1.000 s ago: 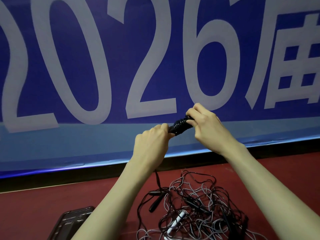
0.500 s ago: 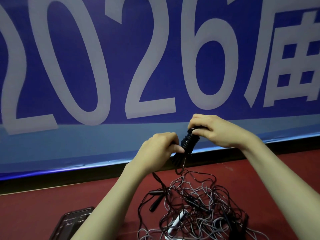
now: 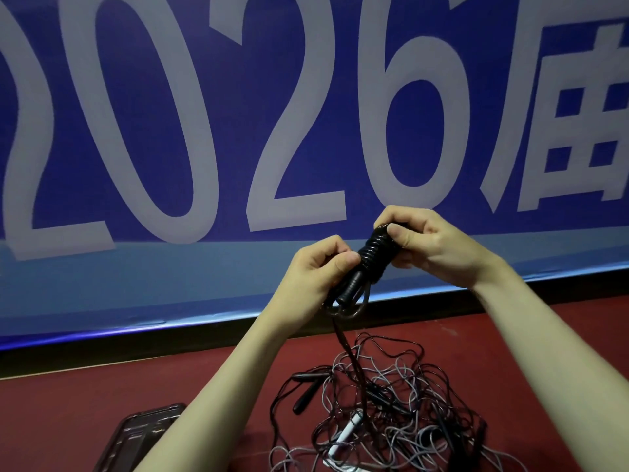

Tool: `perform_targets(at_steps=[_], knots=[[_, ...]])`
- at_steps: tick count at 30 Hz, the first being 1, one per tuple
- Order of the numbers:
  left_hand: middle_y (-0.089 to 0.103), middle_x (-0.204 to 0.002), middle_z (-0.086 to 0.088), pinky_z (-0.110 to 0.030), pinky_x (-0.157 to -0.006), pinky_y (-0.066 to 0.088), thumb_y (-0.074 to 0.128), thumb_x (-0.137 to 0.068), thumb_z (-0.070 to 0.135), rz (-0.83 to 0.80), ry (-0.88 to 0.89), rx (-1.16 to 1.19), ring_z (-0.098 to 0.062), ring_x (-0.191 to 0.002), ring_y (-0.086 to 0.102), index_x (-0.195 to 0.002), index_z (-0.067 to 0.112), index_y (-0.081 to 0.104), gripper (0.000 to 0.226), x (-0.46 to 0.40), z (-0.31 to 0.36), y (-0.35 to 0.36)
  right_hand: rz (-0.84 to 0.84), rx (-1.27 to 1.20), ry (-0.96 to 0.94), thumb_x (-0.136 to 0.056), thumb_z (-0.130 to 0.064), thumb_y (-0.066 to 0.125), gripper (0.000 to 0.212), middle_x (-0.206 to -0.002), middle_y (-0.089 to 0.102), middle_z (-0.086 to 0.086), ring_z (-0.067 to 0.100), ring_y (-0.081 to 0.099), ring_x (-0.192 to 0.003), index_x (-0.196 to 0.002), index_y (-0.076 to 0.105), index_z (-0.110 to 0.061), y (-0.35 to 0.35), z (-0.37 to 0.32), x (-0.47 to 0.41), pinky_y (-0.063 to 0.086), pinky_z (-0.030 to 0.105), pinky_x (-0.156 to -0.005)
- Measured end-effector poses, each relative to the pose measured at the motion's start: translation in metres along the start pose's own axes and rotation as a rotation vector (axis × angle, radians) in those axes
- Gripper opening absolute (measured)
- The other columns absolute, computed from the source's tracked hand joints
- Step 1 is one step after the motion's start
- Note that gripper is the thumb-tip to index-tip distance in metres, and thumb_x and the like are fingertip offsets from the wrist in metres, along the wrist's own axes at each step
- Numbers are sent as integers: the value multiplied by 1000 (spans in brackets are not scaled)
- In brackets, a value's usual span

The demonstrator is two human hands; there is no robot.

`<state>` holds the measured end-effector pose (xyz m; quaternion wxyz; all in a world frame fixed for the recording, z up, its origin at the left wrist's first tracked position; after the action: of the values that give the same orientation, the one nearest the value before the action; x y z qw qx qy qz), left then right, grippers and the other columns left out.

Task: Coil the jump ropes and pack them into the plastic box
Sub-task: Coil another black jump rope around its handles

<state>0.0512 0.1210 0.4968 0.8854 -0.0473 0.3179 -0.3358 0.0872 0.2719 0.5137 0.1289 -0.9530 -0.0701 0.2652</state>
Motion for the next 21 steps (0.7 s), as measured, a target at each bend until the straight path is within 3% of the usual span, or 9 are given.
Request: perform_targets(at_steps=[3, 6, 11, 14, 16, 18, 21], knots=[[55, -56, 1, -15, -48, 38, 62, -88, 24, 55, -41, 157, -8, -46, 48, -62, 18, 48, 30, 0, -4, -2, 10, -167, 31, -91, -29, 60, 24, -71, 49, -2, 11, 37, -60, -90, 51, -7, 9, 7, -3, 34, 18, -52], [41, -51, 5, -14, -39, 29, 59, -85, 29, 145, -57, 281, -4, -38, 34, -52, 24, 47, 35, -4, -5, -5, 59, -344, 45, -88, -28, 50, 21, -68, 49, -3, 7, 35, -51, -87, 49, -7, 19, 12, -8, 33, 16, -48], [36, -45, 1, -21, -40, 14, 56, -91, 45, 403, -139, 378, -8, -37, 21, -56, 18, 53, 44, -5, -10, -16, 184, -505, 124, -94, -20, 46, 17, -70, 47, 1, 6, 34, -45, -82, 50, -8, 36, 24, -18, 30, 17, -44], [32, -37, 7, -24, -41, 13, 47, -99, 38, 615, -327, 490, -7, -32, 20, -46, 23, 48, 55, -1, -27, -21, 259, -608, 240, -102, -12, 40, 28, -69, 44, 2, 7, 35, -42, -74, 46, -11, 48, 34, -22, 31, 17, -40], [32, -38, 8, -25, -46, 13, 41, -101, 18, 706, -312, 485, -7, -34, 20, -55, 19, 43, 46, 3, -34, -26, 304, -655, 313, -103, -12, 40, 31, -67, 45, 3, 7, 35, -41, -73, 46, -11, 56, 40, -22, 32, 18, -39], [36, -40, 9, -23, -45, 16, 34, -94, -1, 756, -282, 444, -7, -37, 22, -61, 16, 43, 39, 7, -41, -31, 351, -625, 358, -103, -12, 42, 29, -69, 48, 4, 9, 36, -42, -75, 50, -10, 63, 43, -22, 34, 19, -39], [35, -42, 8, -17, -38, 19, 32, -95, -2, 763, -316, 450, -6, -36, 24, -64, 16, 41, 38, 12, -59, -35, 426, -306, 313, -102, -12, 47, 25, -70, 48, 6, 13, 41, -49, -78, 54, -7, 67, 37, -20, 41, 25, -47]])
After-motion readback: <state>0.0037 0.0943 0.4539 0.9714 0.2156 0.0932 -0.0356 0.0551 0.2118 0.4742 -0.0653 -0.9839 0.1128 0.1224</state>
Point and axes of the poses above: each hand's wrist, its own x-axis away from the middle knuckle, its own y-axis out of the palm, z = x × y, the point moved 6 cm from there along -x, towards the middle knuckle
